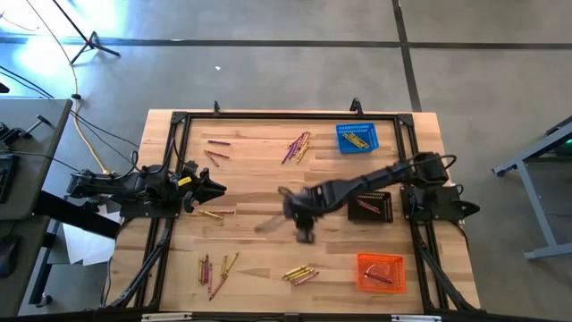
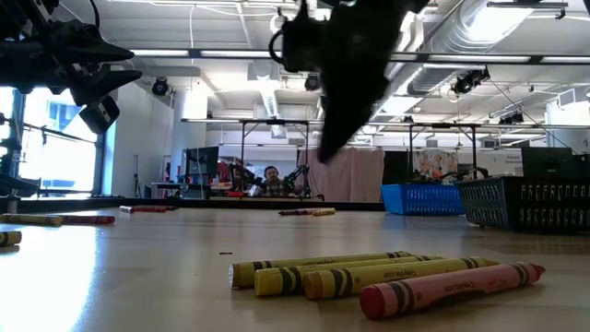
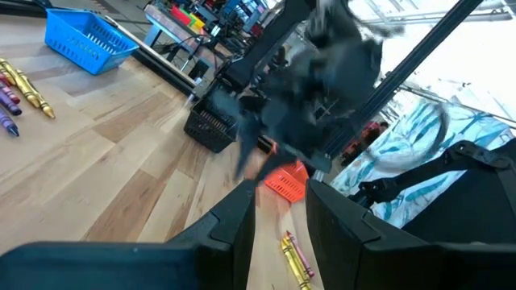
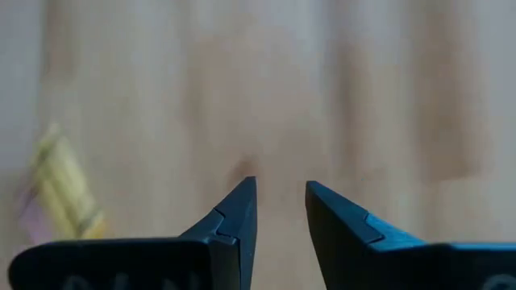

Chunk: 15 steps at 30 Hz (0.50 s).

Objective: Sort crayons
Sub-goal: Put the yellow crayon into the blue bin

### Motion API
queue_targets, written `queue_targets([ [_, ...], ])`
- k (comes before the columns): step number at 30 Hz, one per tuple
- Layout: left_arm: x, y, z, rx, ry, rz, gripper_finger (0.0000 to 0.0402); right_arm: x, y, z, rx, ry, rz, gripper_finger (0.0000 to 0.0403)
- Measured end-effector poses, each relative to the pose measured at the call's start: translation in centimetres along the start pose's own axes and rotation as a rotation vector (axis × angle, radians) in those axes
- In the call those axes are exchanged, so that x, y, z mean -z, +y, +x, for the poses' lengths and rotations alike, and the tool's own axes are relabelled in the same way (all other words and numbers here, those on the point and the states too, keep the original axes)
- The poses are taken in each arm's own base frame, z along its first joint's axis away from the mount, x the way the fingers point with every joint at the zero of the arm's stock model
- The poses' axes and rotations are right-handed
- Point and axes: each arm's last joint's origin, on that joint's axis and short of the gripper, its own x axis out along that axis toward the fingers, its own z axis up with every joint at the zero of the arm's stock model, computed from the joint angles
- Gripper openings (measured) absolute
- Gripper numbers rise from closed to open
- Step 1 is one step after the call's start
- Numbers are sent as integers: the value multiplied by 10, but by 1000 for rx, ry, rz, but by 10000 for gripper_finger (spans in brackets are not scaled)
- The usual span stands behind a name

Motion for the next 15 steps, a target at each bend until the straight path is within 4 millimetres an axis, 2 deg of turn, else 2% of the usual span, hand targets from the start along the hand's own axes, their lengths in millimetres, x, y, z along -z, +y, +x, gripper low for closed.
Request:
queue_targets([
  [4,0,0,0,0,0,0,99,32,29,17,-77,96,-190,94],
  [7,0,0,0,0,0,0,99,48,46,29,-105,60,-368,94],
  [10,0,0,0,0,0,0,99,50,61,37,-119,-88,-454,94],
  [15,0,0,0,0,0,0,99,49,73,41,-162,-237,-462,94],
])
